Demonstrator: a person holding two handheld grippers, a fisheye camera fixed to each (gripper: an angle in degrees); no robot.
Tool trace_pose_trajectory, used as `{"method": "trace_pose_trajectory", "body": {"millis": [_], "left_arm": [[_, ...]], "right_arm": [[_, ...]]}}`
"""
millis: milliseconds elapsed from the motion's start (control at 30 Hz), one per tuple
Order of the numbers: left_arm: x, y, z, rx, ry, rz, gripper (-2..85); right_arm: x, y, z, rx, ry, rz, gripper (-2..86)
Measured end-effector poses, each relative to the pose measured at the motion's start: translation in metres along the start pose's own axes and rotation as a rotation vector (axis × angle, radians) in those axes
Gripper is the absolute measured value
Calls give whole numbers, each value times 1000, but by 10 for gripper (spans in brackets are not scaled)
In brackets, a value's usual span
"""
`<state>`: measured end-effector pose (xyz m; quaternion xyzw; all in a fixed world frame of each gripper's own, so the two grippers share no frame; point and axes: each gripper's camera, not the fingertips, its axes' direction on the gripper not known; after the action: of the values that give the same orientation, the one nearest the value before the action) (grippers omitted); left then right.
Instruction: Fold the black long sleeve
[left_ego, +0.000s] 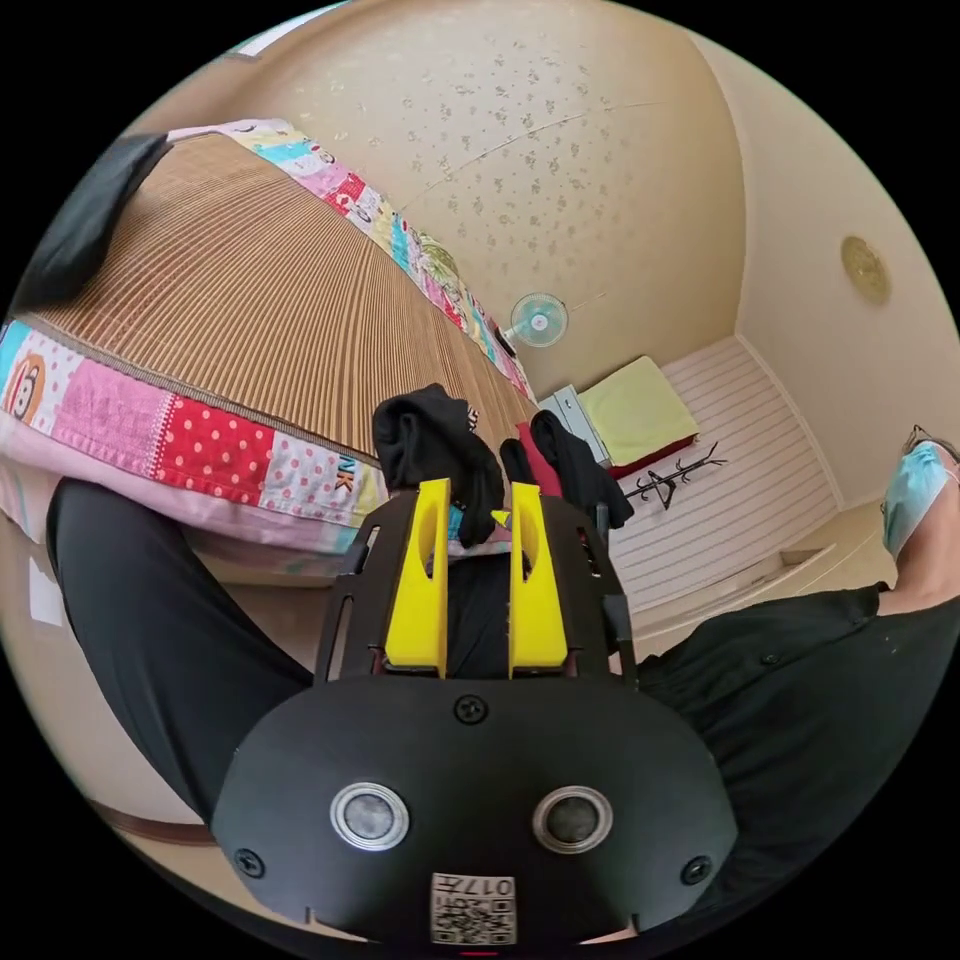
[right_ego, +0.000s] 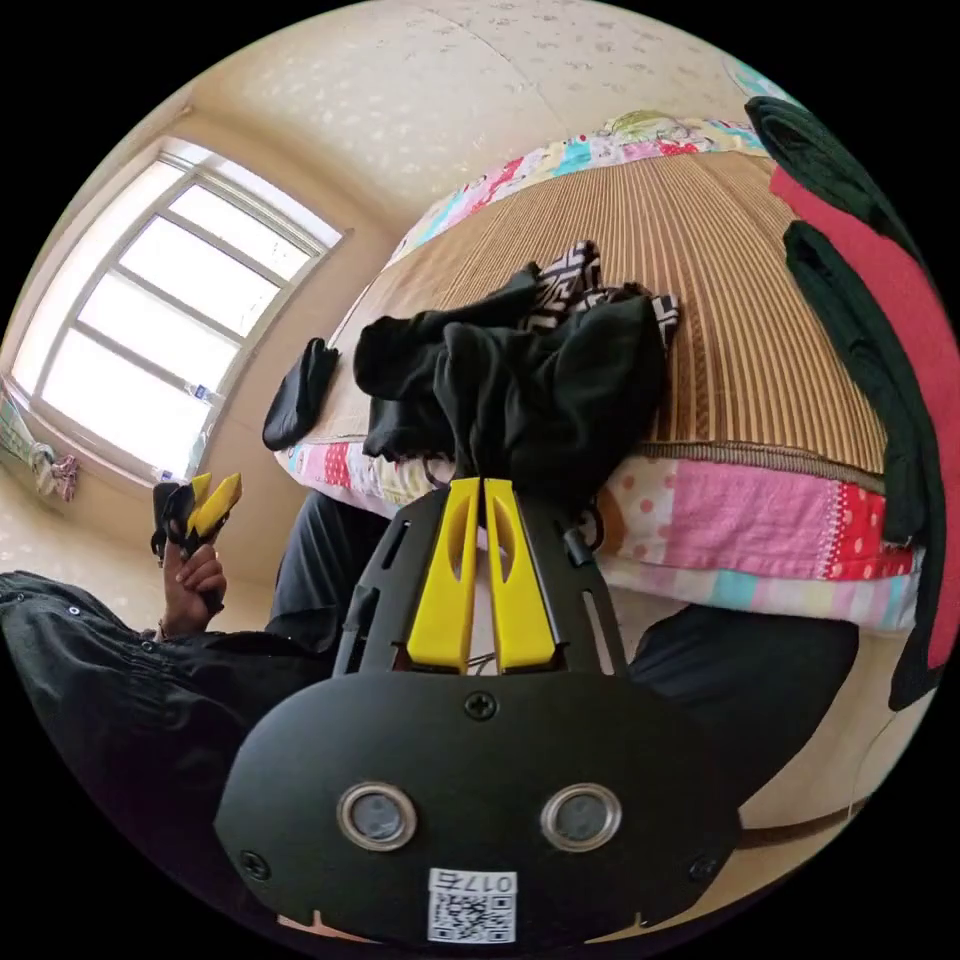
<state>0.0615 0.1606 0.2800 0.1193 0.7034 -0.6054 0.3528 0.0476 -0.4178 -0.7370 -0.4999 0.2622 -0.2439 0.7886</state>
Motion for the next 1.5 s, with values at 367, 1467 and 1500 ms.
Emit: {"method": "trace_pose_trajectory", "body": {"millis": [367, 1467, 1500], "left_arm": [[55, -3, 38, -81, -106, 253, 99], [185, -49, 107, -107, 98, 467, 177], [190, -48, 107, -83, 45, 442, 179]], "right_arm": [[35, -163, 44, 57, 182, 34, 100], [-296, -85, -267, 417, -339, -657, 9], [-312, -85, -268, 384, -336, -694, 9]]}}
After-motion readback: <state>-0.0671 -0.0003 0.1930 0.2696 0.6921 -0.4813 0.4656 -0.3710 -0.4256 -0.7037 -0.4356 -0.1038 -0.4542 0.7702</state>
